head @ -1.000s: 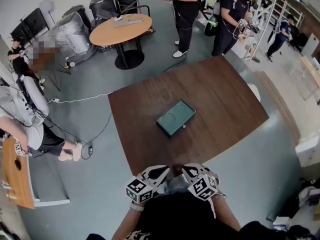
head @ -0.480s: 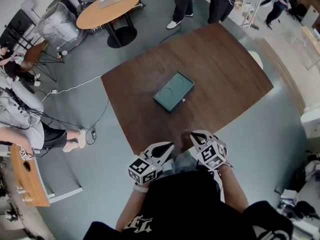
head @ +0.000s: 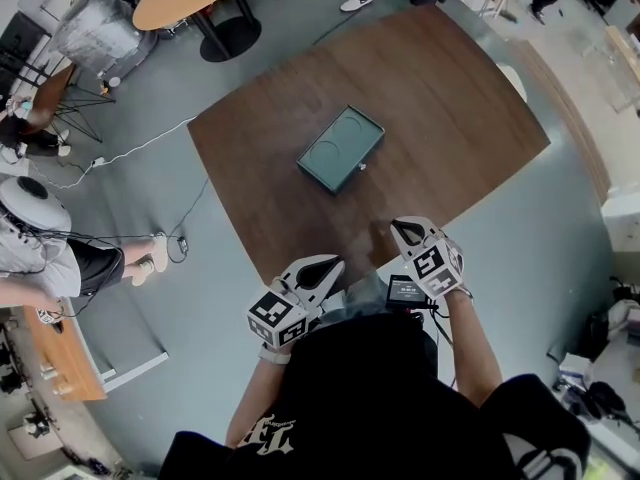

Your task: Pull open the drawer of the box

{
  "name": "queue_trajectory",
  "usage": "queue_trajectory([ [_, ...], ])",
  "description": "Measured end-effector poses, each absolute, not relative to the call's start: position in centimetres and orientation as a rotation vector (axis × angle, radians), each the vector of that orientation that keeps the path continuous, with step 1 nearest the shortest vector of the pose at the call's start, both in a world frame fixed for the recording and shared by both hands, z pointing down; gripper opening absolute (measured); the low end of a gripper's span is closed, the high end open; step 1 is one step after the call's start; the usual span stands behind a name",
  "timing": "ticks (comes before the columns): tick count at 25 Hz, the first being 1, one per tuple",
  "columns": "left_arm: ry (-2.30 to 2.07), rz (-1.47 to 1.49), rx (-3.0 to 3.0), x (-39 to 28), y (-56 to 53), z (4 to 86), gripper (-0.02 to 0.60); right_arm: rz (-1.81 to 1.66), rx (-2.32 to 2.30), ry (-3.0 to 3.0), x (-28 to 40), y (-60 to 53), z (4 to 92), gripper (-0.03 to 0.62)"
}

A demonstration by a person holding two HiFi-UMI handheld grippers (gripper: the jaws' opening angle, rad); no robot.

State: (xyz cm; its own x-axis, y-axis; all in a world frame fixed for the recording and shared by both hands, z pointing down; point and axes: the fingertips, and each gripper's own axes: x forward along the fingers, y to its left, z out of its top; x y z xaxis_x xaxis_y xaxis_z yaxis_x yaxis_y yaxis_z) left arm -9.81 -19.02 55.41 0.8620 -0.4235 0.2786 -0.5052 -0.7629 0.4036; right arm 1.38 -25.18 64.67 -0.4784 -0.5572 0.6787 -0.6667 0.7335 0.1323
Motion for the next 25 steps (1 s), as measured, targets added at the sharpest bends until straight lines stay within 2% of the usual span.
queue_trajectory([
  [9,-0.674,0.259,2.542,-10.3,-19.8,56.3,0.006,0.199,0.947,-2.217,0.8,-28.6,67.5,-0.012],
  [25,-0.724,0.293,2.495,-12.6,-22.7,57.2,0.006,0.414,1.052,-2.158,0.7,-34.8,72.5,-0.012],
])
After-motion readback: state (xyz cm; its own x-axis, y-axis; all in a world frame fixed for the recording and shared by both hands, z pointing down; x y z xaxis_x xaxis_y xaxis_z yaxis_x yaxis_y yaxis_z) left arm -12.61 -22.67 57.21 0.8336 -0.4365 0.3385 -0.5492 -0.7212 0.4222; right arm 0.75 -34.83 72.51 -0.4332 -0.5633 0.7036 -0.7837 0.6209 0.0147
